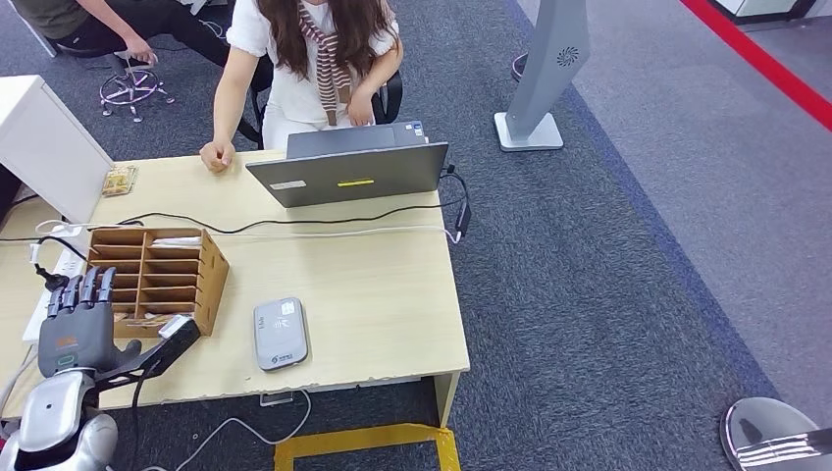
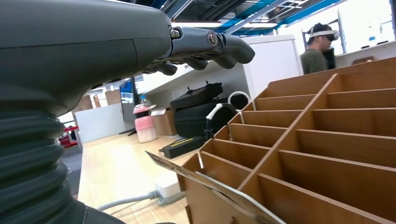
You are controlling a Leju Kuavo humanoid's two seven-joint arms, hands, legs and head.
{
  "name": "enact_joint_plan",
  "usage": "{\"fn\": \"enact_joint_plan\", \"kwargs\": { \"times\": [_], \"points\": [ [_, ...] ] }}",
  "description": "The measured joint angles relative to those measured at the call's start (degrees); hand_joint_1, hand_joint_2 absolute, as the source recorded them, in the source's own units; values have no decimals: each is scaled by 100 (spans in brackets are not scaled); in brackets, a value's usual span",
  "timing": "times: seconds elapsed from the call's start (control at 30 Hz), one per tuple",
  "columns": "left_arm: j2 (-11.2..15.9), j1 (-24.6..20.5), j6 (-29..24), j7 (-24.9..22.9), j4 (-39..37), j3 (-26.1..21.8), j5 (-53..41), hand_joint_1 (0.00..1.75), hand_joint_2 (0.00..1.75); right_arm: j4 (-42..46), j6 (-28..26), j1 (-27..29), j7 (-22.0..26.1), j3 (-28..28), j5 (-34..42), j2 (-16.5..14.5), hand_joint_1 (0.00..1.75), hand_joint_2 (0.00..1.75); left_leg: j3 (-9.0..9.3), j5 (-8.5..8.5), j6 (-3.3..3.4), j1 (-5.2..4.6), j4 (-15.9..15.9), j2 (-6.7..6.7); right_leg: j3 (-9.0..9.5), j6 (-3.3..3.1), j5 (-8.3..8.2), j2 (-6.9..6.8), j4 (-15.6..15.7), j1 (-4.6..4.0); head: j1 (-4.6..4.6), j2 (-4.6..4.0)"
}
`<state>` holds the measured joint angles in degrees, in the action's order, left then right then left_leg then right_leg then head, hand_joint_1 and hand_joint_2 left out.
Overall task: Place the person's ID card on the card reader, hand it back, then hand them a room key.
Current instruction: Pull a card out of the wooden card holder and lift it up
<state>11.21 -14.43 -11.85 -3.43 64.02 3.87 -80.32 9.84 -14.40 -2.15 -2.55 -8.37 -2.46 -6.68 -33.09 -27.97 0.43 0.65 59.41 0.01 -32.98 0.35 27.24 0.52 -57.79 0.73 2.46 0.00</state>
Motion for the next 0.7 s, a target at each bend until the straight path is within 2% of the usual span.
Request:
{"fn": "enact_joint_plan", "kwargs": {
  "times": [0.47, 0.7],
  "points": [
    [-21, -2, -9, 98, -59, -171, -63, 0, 175, 0, 2, 0, 6, 0, -18, 1, 0, 175, 0, 0, 0, -1, 0, 0, 0, 0, 0, 0, 0, 0, 0, 0],
    [-197, -3, -14, 180, -59, -169, -213, 0, 175, 0, 6, -2, 6, 0, -75, 1, 0, 175, 1, 0, 0, -1, 1, 0, 0, 0, 0, 1, 0, 0, 0, 0]
  ]
}}
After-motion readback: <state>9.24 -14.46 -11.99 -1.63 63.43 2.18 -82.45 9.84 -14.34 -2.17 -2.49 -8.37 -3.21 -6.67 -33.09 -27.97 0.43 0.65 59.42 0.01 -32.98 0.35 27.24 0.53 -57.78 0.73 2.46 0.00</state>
